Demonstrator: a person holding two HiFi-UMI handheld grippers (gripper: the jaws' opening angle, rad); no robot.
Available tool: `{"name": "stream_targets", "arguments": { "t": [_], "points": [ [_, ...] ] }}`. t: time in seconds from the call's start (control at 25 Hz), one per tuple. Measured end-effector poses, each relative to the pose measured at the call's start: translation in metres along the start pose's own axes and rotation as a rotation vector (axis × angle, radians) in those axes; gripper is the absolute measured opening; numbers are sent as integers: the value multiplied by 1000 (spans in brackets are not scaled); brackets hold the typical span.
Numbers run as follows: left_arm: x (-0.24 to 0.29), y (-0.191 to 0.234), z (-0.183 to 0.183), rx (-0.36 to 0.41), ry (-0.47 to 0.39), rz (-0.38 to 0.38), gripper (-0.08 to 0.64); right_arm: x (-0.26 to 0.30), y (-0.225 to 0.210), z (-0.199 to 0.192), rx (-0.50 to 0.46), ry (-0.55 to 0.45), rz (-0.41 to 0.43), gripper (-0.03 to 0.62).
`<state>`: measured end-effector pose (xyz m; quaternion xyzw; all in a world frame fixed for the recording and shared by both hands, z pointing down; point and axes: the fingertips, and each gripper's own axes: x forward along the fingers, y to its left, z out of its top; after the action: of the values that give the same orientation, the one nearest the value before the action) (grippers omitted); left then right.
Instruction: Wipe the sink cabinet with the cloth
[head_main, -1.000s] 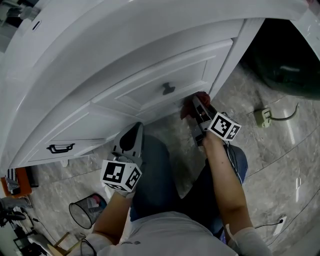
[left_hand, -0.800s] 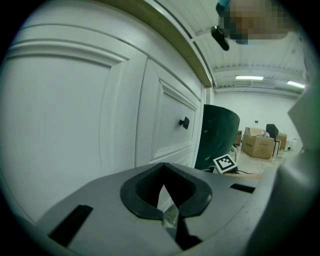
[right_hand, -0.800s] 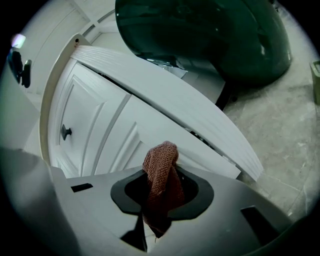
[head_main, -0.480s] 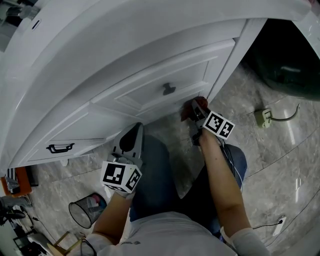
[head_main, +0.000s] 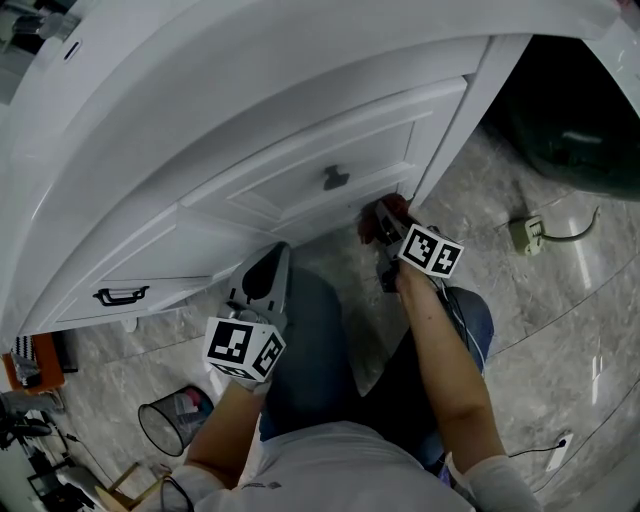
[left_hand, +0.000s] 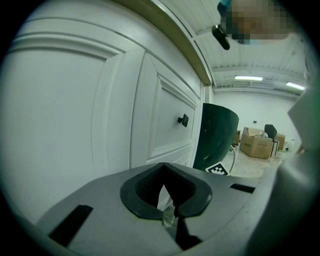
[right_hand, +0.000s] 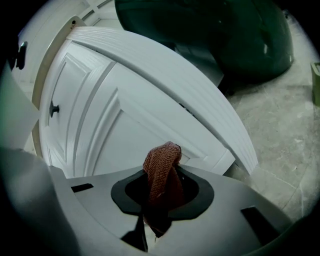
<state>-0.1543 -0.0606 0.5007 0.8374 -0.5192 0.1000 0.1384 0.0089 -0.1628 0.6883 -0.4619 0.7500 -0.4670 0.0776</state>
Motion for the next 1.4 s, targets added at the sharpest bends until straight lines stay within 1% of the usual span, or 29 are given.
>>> {"name": "stream_targets", "arguments": {
  "t": [0.12,0.48,0.6,0.72,0.76,1.0,1.2,1.4],
  "points": [
    [0,0,0,2,2,1,11,5,15,-12,-34,30,42,74],
    [0,-1,0,3,3,-1,11,24,59,-66,-107,179,196,75],
    [-1,-2,0,0,2,-2,11,29,76,-84,-145,226,258,75],
    [-2,-1,-1,0,3,-1,11,33,99,-103,-212,274,344,75],
    [-3,-1,-1,0,3,0,11,33,104,-107,-229,283,360,75],
    [-4,1,0,-4,1,5,11,34,106,-106,-209,278,344,75],
    [-4,2,-1,0,7,9,11,33,104,-101,-213,268,328,75],
    [-5,3,-1,-2,7,12,11,26,100,-81,-170,213,299,75]
  ]
}}
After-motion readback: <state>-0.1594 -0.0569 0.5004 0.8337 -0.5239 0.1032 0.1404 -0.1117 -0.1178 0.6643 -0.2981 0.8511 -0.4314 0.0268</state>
